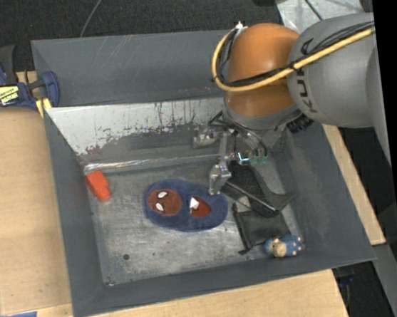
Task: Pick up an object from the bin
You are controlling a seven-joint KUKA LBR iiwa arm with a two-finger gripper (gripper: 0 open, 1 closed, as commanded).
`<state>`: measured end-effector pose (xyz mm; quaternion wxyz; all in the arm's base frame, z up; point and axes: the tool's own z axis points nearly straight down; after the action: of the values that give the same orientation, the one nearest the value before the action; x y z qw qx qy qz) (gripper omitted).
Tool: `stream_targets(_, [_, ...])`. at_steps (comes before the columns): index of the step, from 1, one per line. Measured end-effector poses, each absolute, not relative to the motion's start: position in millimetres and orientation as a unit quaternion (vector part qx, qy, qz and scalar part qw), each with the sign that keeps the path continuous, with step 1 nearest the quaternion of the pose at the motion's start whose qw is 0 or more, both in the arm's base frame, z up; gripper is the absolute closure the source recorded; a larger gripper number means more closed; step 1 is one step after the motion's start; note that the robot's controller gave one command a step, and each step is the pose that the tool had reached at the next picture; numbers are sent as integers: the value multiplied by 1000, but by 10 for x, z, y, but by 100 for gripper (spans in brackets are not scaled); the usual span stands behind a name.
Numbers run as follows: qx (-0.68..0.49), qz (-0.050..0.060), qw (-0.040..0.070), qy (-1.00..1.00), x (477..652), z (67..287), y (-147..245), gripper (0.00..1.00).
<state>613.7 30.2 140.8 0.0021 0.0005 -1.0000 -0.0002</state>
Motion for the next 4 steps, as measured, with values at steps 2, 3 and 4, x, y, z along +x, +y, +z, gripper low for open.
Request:
stream_targets(2, [-29,0,-8,-1000,6016,1017,384,100])
stream_targets(3, [-20,-1,-5,-1000,5415,2357,504,100])
stream_targets(4, [-20,0,-1,-1000,5411,2308,502,0])
